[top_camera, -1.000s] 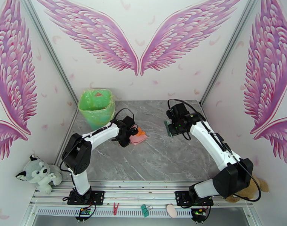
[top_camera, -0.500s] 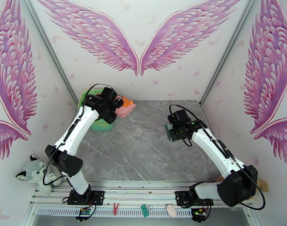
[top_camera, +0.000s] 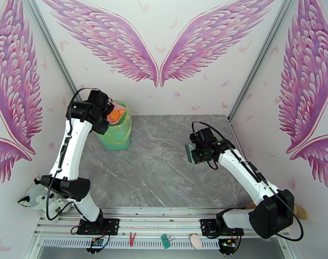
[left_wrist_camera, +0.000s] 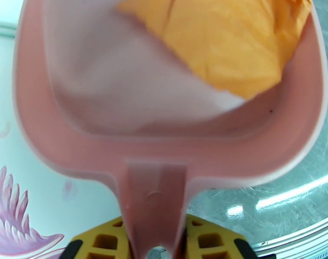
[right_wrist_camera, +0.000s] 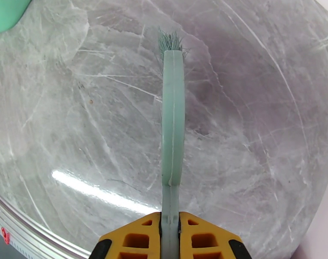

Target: Sweep away the paper scraps from the table

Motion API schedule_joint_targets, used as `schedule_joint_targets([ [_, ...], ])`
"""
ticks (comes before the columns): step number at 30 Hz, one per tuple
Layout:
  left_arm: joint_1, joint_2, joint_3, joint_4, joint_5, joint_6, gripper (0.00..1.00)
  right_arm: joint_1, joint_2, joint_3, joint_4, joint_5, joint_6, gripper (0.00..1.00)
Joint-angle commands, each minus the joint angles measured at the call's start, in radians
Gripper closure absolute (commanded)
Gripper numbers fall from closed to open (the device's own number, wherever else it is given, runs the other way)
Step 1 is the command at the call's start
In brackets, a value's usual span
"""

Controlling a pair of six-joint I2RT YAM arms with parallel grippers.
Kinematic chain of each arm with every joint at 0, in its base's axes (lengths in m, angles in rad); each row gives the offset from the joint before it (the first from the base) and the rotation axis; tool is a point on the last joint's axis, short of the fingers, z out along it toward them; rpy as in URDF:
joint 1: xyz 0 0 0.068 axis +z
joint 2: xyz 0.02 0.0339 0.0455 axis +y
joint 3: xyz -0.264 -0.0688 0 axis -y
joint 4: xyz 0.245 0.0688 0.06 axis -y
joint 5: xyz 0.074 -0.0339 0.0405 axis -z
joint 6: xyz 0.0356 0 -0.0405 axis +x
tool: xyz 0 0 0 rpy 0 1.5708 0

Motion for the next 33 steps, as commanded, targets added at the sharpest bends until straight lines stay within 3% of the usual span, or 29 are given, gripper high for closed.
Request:
schedule_joint_targets([
  [1, 0.062, 0.069, 0.074, 0.000, -0.021, 0.000, 1.00, 0.019, -0.021, -0.008, 0.026, -0.016, 0.006, 1.00],
  [9, 0.054, 0.188, 0.081, 0.030, -0.238, 0.024, 1.00, 0.027, -0.039, -0.027, 0.042, -0.020, 0.013, 1.00],
  [14, -0.008, 0.187, -0.007, 0.154, -0.431, 0.131, 1.00, 0.035, -0.047, -0.044, 0.052, -0.027, 0.014, 1.00],
  [22, -0.104, 0.185, -0.227, 0.360, -0.630, 0.376, 1.00, 0.039, -0.070, -0.050, 0.065, -0.036, 0.015, 1.00],
  [33, -0.114, 0.131, -0.336, 0.557, -0.682, 0.625, 1.00, 0.043, -0.084, -0.067, 0.085, -0.051, 0.018, 1.00],
])
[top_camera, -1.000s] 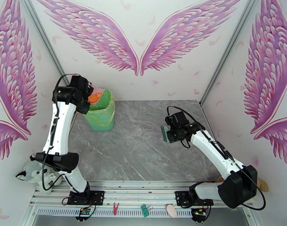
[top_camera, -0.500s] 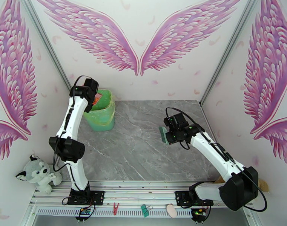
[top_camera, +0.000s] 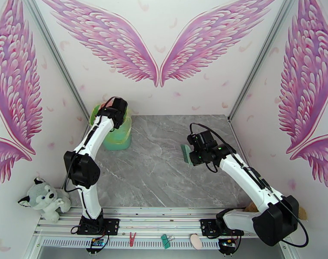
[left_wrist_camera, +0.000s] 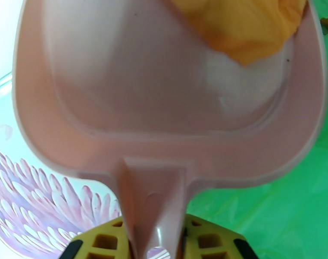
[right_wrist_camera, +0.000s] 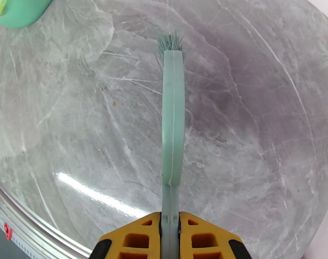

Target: Sweep away the paper scraps from the table

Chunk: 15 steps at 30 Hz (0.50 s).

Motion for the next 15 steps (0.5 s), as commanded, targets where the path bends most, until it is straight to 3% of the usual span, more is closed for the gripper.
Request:
schedule_joint_targets([
  [1, 0.001, -0.059, -0.034, 0.086, -0.016, 0.111, 1.00, 0.009, -0.018, -0.015, 0.033, -0.018, 0.014, 1.00],
  [7, 0.001, -0.099, -0.048, 0.138, -0.038, 0.148, 1.00, 0.010, -0.017, -0.025, 0.036, -0.021, 0.017, 1.00],
  [15, 0.001, -0.186, -0.010, 0.106, 0.005, 0.083, 1.00, 0.011, -0.012, -0.026, 0.039, -0.013, 0.022, 1.00],
])
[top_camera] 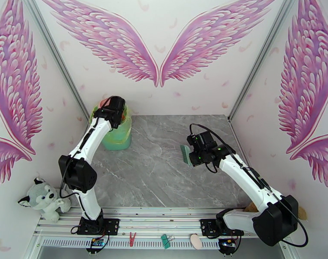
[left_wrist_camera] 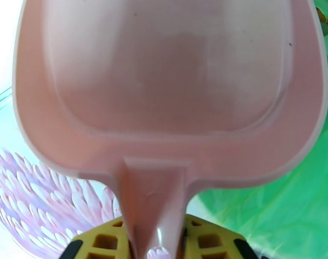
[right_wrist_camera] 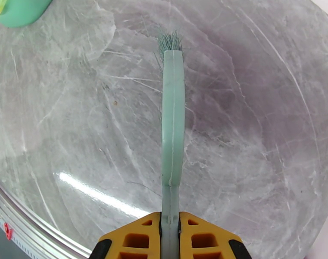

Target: Sweep away the paper scraps from the table

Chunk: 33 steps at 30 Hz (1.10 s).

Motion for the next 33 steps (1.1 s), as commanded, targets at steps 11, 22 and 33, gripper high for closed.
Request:
schedule_joint_targets([
  [11, -0.071, -0.281, 0.088, -0.152, 0.282, -0.262, 1.00, 0.012, -0.017, 0.015, 0.008, 0.019, 0.035, 1.00],
  [22, -0.290, -0.459, -0.231, -0.142, 0.823, -0.664, 1.00, 0.001, 0.007, 0.115, -0.042, 0.101, 0.053, 1.00],
  [33, -0.418, -0.366, -0.675, 0.179, 0.909, -0.832, 1.00, -0.040, -0.019, 0.144, -0.095, 0.152, 0.093, 1.00],
])
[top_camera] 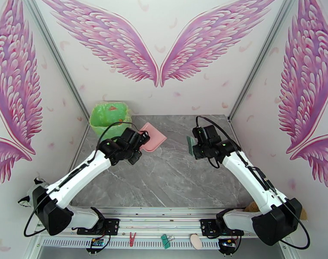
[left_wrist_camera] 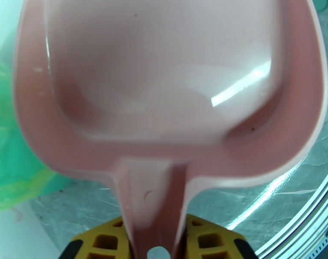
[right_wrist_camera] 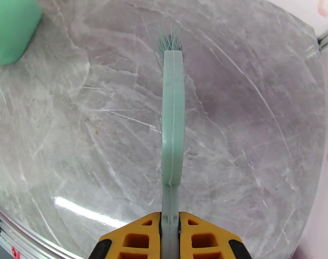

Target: Sweep away the paper scraps from the table

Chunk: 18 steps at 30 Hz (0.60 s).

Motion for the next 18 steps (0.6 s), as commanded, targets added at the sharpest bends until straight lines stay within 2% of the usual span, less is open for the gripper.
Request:
schedule_joint_targets([
  [1, -0.014, 0.057, -0.031, 0.108, 0.019, -0.053, 1.00, -0.011, -0.027, 0.014, -0.031, 0.036, 0.029, 1.00],
  [6, -0.010, 0.180, -0.016, 0.110, 0.030, -0.018, 1.00, -0.015, -0.036, -0.003, -0.032, 0.052, 0.040, 1.00],
  [9, 0.007, 0.258, -0.008, 0.118, 0.082, -0.006, 1.00, -0.017, -0.038, -0.023, -0.011, 0.047, 0.050, 1.00],
  [15, 0.032, 0.391, 0.038, 0.134, 0.158, 0.002, 1.00, -0.035, -0.038, -0.078, 0.072, -0.008, 0.094, 1.00],
  [18, 0.033, 0.445, 0.058, 0.123, 0.165, 0.015, 1.00, -0.068, -0.039, -0.111, 0.133, -0.086, 0.140, 1.00],
])
